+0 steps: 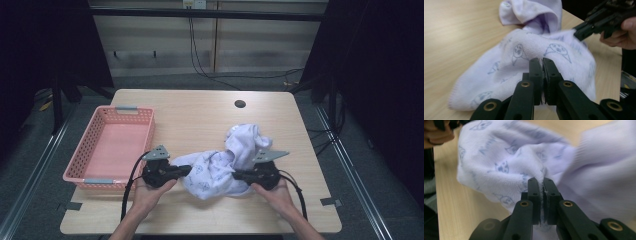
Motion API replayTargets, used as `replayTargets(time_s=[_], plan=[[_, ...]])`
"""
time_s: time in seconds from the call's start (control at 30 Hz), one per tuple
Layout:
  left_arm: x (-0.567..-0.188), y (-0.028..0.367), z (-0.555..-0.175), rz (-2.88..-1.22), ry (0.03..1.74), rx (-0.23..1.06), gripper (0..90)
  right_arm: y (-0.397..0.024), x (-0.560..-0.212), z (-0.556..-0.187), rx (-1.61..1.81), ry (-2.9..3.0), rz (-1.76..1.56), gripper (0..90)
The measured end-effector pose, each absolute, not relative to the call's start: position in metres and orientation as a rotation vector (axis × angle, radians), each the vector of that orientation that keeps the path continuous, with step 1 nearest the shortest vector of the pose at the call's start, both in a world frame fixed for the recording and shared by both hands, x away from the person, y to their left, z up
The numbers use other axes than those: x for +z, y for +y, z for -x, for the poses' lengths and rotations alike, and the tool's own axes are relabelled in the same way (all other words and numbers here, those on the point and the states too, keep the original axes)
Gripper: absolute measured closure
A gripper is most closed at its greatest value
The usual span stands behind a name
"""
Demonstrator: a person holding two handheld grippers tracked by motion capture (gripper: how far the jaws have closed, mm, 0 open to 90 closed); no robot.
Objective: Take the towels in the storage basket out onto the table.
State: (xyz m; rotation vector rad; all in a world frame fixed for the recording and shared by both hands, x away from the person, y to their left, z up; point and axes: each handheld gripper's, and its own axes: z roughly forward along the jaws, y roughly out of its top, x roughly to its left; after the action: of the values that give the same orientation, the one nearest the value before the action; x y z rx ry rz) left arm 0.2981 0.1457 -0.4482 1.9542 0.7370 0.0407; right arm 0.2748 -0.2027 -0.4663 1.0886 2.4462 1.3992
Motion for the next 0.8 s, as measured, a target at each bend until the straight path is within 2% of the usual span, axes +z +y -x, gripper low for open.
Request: replayTargets(time_s=[0.1, 0.23, 0.37, 0.43, 0.5, 0.6, 0.67, 0.7, 0.8], plan=[[-0.442, 0.15, -0.299, -1.922, 0.739, 0.044, 86.8, -0.23, -0.454, -0.281, 1.447, 2.356, -1.134, 86.4], [-0.441, 0.139, -0.301, -1.923, 0.728, 0.032, 86.1, -0.246, -0.449, -0.289, 1.456, 2.322, -1.153, 86.3], [-0.449, 0.125, -0.308, -1.925, 0.757, 0.005, 75.0, -0.256, -0.458, -0.306, 1.38, 2.296, -1.228, 85.6], [-0.451, 0.126, -0.308, -1.942, 0.752, 0.002, 70.0, -0.259, -0.465, -0.313, 1.361, 2.285, -1.267, 82.3], [-0.454, 0.131, -0.308, -1.951, 0.767, 0.015, 63.4, -0.262, -0.469, -0.316, 1.337, 2.263, -1.3, 72.2], [-0.459, 0.138, -0.306, -1.982, 0.774, 0.015, 57.9, -0.263, -0.467, -0.31, 1.337, 2.262, -1.294, 62.1], [-0.462, 0.139, -0.304, -2.009, 0.769, 0.028, 54.8, -0.263, -0.465, -0.304, 1.33, 2.26, -1.28, 60.4], [-0.468, 0.141, -0.3, -2.052, 0.773, 0.052, 52.3, -0.262, -0.459, -0.29, 1.336, 2.254, -1.249, 57.7], [-0.475, 0.142, -0.301, -2.081, 0.759, 0.059, 51.9, -0.261, -0.453, -0.268, 1.381, 2.252, -1.216, 58.2]])
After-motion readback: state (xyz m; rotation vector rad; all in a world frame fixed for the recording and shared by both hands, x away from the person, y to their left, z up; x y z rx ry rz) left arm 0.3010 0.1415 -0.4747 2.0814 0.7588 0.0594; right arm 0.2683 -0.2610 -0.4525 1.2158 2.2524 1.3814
